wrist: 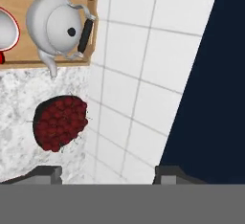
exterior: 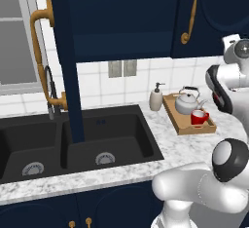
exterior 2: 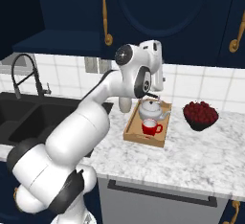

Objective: Pick the kettle from the counter and place it on the tray. Then pick the mug from the cabinet and place it on the tray. Then close the cabinet doors.

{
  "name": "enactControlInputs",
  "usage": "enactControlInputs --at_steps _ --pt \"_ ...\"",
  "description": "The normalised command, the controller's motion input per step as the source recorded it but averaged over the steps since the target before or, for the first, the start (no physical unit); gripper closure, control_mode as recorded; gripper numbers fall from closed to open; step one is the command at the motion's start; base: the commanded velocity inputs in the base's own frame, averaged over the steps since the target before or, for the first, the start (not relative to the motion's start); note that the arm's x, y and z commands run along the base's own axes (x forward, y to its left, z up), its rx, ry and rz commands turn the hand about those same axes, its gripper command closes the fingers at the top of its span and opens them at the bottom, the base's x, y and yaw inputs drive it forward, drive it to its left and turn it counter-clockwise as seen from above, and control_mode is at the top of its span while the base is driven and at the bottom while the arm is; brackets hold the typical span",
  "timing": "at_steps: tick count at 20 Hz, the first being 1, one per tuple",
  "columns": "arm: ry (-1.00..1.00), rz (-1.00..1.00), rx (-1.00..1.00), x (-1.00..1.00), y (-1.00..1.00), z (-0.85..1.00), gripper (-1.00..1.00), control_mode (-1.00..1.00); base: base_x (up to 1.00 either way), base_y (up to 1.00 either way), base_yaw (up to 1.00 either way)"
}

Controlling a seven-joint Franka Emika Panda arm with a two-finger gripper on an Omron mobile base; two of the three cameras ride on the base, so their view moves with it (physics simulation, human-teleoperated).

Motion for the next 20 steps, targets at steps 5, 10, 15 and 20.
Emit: enactControlInputs --at_steps 5,10,15,20 --pt "0.03 -0.07 0.0 0.4 -0.01 -0.26 -1.0 -1.0 0.0 0.0 0.0" --pt "0.32 -0.08 0.0 0.06 0.21 -0.25 -1.0 -1.0 0.0 0.0 0.0" --pt "0.33 -0.07 0.0 -0.12 0.27 -0.16 -1.0 -1.0 0.0 0.0 0.0" --pt "0.05 -0.01 0.0 -0.59 0.22 -0.48 -1.0 -1.0 0.0 0.0 0.0"
